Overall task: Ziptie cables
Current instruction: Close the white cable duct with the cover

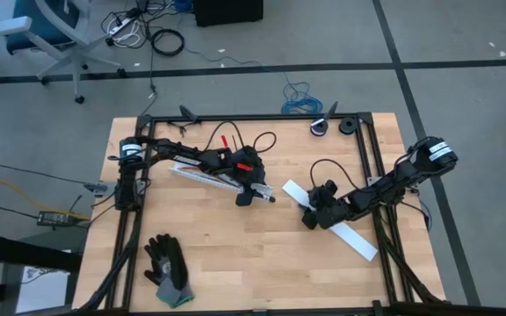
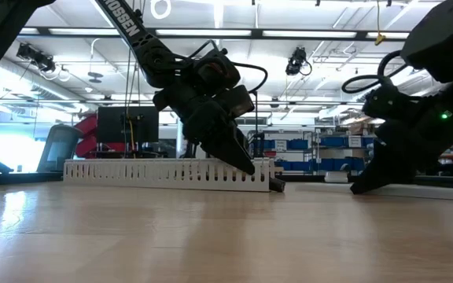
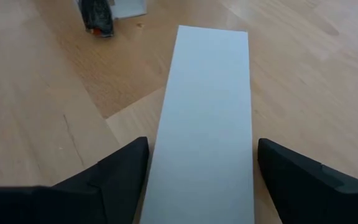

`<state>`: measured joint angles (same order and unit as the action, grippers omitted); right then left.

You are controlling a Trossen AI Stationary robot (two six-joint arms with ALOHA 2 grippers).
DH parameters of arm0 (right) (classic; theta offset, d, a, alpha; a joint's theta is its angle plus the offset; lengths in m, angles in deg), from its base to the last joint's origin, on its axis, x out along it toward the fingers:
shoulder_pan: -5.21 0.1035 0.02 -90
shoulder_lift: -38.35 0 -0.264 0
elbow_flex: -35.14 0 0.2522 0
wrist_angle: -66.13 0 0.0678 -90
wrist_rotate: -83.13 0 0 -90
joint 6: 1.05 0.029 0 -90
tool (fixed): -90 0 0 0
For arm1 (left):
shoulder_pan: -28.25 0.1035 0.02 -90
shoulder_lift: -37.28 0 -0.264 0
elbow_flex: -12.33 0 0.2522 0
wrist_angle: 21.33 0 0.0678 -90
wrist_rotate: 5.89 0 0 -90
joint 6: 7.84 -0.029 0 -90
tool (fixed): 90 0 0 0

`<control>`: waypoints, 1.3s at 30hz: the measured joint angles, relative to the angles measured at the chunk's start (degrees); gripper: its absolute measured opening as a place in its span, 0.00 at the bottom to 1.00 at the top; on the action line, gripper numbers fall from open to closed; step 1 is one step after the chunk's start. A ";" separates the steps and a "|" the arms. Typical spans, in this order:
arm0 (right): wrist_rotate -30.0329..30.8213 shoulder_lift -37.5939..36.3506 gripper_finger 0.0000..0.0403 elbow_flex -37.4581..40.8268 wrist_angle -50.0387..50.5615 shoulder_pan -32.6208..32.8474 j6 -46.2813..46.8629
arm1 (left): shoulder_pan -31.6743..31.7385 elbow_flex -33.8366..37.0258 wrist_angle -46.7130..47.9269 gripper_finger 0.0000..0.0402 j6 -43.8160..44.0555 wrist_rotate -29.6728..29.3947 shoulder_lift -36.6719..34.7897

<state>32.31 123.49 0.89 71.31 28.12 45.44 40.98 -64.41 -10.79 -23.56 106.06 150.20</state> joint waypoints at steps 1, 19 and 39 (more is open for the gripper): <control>-0.38 0.00 0.73 0.00 0.25 -0.16 -0.01 | 0.00 0.00 0.00 0.54 0.03 -0.01 0.00; -2.08 0.07 0.59 -0.09 1.01 -0.69 -1.22 | 0.00 0.00 0.00 0.54 0.01 -0.03 0.00; -1.95 0.07 0.53 -0.02 1.05 -0.67 -1.10 | 0.00 0.00 0.00 0.54 -0.01 -0.02 0.00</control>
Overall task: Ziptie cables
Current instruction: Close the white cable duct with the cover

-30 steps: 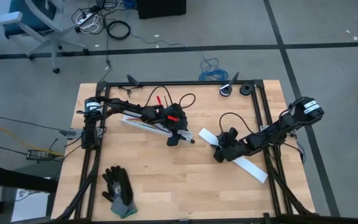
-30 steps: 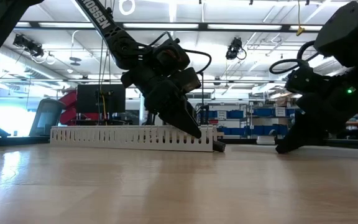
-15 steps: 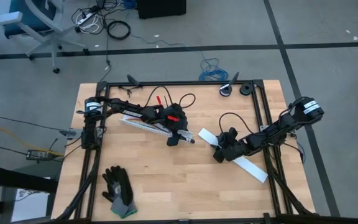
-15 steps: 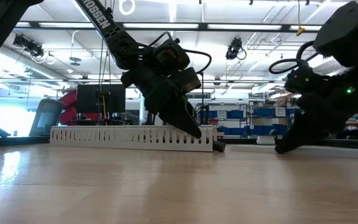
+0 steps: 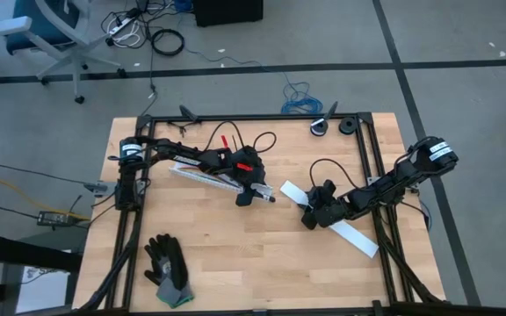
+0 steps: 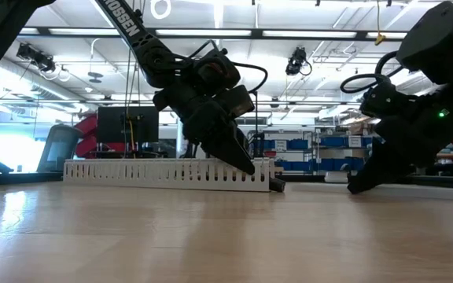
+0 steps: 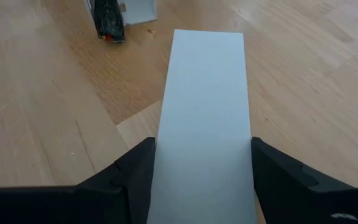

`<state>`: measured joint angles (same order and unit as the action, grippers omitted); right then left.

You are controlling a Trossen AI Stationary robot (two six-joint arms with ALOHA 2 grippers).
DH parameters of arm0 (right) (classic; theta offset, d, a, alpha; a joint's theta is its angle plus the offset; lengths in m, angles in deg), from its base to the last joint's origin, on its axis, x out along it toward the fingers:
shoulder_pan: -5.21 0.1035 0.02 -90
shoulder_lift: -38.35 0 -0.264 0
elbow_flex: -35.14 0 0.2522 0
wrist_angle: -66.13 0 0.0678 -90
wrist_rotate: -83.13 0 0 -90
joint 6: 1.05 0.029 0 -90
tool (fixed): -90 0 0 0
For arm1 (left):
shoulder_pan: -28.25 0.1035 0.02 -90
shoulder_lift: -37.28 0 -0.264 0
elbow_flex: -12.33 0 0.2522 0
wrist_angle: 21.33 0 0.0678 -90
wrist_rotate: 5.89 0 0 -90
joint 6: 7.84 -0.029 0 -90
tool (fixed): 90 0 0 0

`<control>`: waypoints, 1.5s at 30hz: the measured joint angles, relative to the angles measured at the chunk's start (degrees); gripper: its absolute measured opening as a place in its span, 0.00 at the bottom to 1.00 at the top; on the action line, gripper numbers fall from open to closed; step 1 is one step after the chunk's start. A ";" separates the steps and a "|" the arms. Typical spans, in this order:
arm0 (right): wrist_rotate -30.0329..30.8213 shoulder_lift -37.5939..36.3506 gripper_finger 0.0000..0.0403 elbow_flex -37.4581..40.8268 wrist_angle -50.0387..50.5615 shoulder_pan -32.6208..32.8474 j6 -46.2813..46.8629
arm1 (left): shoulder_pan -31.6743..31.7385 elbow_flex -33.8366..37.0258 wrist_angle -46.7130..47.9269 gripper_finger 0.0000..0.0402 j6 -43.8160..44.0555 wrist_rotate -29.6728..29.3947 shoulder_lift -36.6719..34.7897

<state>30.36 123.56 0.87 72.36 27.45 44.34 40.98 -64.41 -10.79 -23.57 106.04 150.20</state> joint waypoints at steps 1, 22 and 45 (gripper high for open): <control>0.00 0.00 0.53 0.00 0.00 0.01 0.00 | 0.00 0.00 0.00 0.54 0.00 -0.01 0.00; 2.37 -0.05 0.50 0.15 -7.47 0.20 -6.88 | 0.00 0.00 0.11 0.54 -0.03 -0.03 -0.02; -1.75 -1.31 0.56 -0.07 -1.57 -2.56 -7.78 | 0.00 0.00 0.13 0.54 -0.02 -0.03 -0.02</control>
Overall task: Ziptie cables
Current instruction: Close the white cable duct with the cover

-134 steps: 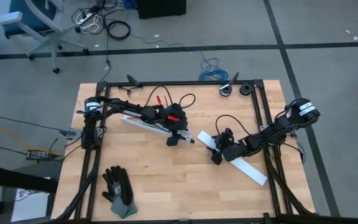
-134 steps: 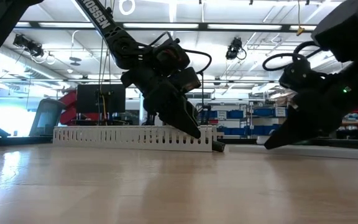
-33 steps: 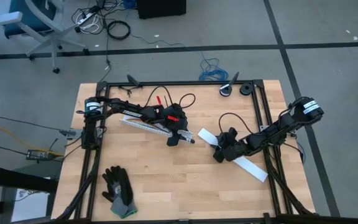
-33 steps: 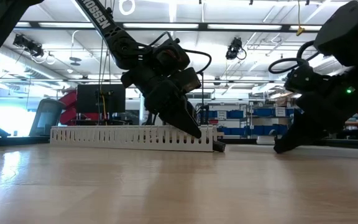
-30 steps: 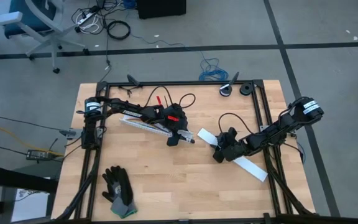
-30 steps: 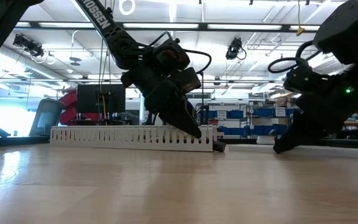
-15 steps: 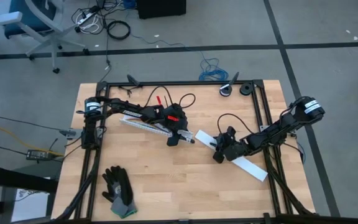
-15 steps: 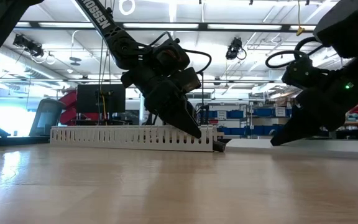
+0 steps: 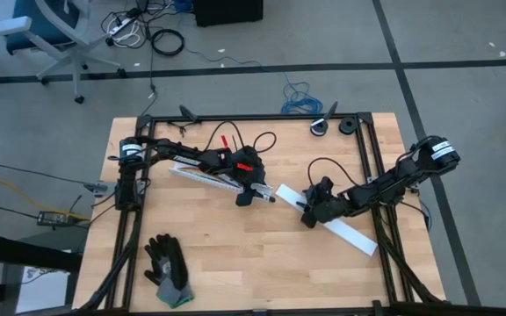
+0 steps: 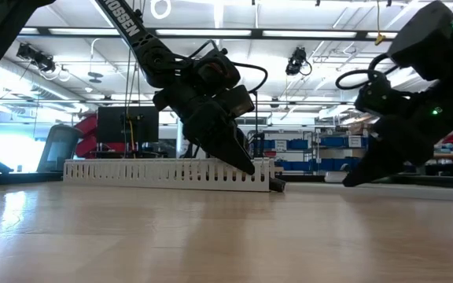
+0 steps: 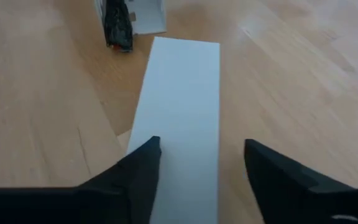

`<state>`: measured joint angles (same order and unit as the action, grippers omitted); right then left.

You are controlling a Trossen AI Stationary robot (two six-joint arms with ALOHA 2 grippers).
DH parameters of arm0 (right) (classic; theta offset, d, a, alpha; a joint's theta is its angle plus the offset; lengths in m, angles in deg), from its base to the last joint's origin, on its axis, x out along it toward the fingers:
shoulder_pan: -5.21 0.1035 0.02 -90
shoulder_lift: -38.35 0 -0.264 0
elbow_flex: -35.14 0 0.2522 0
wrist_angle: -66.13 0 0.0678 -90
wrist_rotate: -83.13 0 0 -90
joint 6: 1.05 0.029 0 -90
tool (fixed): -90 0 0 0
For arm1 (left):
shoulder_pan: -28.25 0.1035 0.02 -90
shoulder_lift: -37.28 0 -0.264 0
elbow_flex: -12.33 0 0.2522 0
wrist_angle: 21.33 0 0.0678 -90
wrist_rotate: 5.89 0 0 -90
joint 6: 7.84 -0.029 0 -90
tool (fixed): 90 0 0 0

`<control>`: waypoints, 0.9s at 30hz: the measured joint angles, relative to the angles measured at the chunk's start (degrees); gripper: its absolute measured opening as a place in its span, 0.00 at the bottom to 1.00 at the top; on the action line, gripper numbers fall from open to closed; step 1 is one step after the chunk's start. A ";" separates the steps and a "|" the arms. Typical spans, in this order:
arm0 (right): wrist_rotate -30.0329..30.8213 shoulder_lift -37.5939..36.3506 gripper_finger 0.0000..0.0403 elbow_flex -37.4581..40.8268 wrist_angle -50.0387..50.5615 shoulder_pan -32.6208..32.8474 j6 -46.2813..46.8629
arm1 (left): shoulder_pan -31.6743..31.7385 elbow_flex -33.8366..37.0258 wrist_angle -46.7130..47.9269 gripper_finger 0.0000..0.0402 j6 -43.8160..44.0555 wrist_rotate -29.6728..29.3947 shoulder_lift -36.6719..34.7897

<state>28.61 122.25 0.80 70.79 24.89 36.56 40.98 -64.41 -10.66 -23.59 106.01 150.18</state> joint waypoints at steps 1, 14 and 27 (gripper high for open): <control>0.00 0.00 0.59 0.00 -0.06 -0.20 0.00 | 0.00 0.00 0.00 0.54 -0.01 -0.01 0.00; -1.92 -4.50 0.96 0.32 -0.79 -0.39 -1.64 | 0.00 0.00 -0.02 0.54 -0.02 0.02 0.00; -7.78 -0.41 0.88 0.10 -5.56 -0.28 0.06 | 0.00 0.00 -0.11 0.54 0.00 0.02 0.00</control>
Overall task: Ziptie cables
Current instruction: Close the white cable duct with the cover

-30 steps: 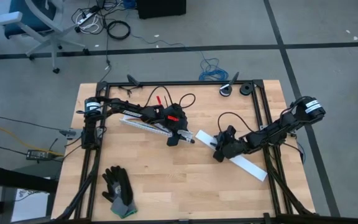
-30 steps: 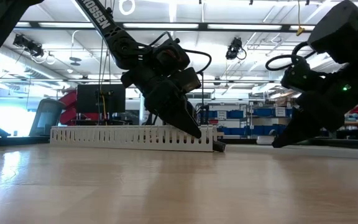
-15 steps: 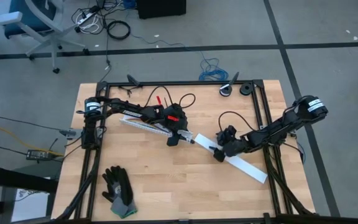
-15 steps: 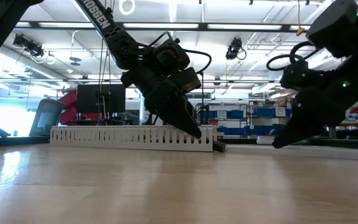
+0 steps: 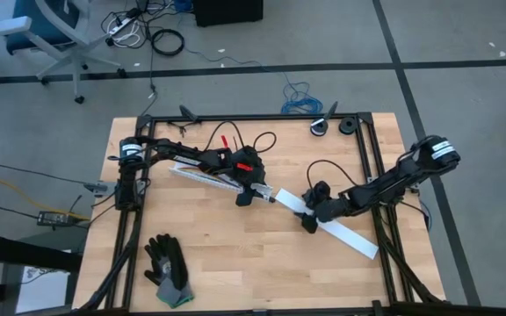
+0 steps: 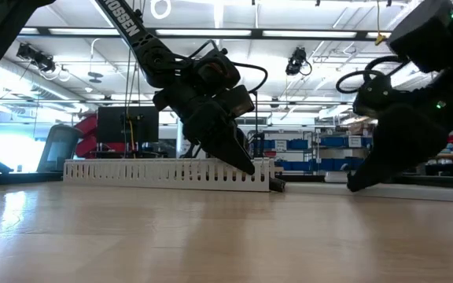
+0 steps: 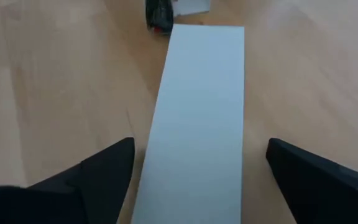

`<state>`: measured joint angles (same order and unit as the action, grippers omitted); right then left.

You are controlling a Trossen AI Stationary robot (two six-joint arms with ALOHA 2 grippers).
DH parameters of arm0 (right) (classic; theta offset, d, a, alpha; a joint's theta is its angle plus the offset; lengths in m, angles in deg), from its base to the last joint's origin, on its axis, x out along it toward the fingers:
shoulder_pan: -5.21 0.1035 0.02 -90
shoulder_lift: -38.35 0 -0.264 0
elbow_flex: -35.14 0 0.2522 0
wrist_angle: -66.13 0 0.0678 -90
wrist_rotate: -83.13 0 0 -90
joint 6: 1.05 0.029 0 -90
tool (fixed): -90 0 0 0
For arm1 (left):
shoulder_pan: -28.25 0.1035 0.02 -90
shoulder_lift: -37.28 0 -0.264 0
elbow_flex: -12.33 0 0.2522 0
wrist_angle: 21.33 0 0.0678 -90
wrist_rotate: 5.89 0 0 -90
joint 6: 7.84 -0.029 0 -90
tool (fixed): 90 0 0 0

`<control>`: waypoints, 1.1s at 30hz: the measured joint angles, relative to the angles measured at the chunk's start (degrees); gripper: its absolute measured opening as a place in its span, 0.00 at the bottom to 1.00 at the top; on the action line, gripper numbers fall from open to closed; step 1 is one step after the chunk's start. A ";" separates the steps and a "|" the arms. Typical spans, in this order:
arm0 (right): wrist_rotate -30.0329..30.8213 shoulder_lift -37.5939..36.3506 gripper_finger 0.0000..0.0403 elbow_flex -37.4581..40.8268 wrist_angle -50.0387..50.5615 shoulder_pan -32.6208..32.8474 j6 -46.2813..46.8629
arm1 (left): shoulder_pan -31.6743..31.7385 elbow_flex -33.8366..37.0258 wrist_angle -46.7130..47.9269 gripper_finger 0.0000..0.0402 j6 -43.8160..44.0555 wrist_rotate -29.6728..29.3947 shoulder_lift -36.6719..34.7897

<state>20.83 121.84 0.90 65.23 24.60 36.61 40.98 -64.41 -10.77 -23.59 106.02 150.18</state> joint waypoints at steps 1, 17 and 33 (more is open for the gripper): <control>0.33 1.02 0.87 -0.04 -0.12 0.02 0.03 | 0.00 0.00 0.00 0.54 0.00 0.00 0.00; 3.11 5.21 0.65 -0.08 -0.54 -0.04 -0.22 | 0.00 0.00 0.07 0.54 0.00 0.00 0.00; 3.11 5.27 0.58 -0.04 -1.00 -0.04 0.02 | 0.00 0.00 0.07 0.54 0.00 0.00 0.00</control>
<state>23.93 127.11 0.87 64.23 24.56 36.63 40.98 -64.41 -10.70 -23.59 106.02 150.18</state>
